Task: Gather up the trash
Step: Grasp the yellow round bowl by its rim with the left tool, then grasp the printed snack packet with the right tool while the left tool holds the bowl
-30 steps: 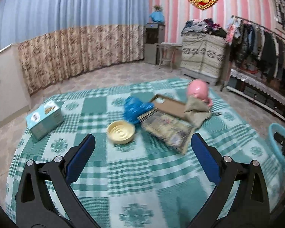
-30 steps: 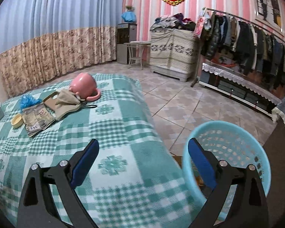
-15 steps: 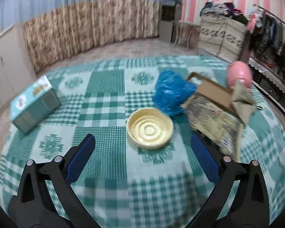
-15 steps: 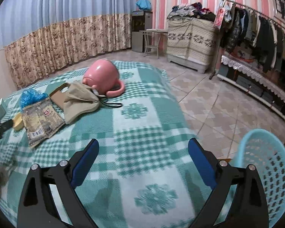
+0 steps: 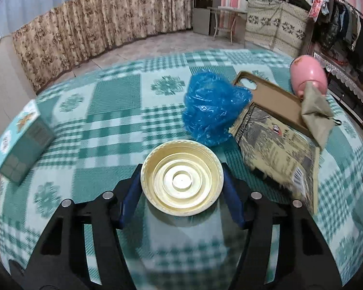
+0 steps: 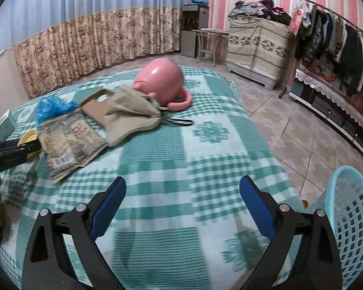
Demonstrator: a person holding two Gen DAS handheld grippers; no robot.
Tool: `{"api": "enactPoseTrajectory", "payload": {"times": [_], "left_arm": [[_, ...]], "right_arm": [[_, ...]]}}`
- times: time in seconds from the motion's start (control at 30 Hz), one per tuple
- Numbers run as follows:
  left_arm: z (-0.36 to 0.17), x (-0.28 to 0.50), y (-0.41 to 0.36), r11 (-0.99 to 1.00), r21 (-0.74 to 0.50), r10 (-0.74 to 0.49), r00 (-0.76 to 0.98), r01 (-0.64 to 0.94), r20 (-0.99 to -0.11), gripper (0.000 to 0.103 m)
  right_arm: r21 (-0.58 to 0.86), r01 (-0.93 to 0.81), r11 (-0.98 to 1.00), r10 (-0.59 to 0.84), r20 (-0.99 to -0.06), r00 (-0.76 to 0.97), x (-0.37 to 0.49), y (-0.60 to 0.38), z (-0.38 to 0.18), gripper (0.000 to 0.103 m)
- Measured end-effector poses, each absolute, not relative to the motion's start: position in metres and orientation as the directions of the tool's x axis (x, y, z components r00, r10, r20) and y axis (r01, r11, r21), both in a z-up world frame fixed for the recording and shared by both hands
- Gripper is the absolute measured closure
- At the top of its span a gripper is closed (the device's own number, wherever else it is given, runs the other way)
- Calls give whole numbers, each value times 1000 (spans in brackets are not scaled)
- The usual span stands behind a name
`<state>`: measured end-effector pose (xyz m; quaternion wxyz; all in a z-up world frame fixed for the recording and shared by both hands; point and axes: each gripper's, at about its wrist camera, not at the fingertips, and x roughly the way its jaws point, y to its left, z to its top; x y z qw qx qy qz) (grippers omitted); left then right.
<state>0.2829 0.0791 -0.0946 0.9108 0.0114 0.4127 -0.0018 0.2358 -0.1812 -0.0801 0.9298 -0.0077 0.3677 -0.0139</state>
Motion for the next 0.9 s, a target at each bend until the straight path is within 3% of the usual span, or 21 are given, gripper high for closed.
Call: {"api": "enactPoseTrajectory", "payload": {"times": [0.27,0.5,0.6,0.67,0.73,0.8,0.87,0.9], "left_arm": [[-56,226,134,998,-16,33,731,-59,-681,43],[-44,225,181,992,0,97,747,-129,-658,43],[-43,224,196,989,5,114,747,-146,-655,43],[-41,226,201,989,8,119,744,-151,-658,43],[-38,227,203,989,18,125,743,-150,-658,43],[-35,227,201,989,21,124,747,-145,-653,43],[-28,226,194,990,19,116,756,-137,-644,43],[-24,226,189,991,15,110,763,-131,-637,43]], "right_arm": [[-36,-83,996,34,-700,713,237,-116,-83,10],[-76,-177,981,71,-714,696,245,-59,-88,10],[-96,-204,974,75,-716,694,253,-44,-88,16],[-105,-230,968,81,-735,673,262,-38,-92,48],[-80,-246,966,101,-761,641,268,-38,-97,52],[-39,-250,967,136,-752,645,267,-45,-94,63],[13,-250,968,176,-744,644,262,-57,-86,96],[27,-248,968,187,-736,650,259,-64,-81,96]]}}
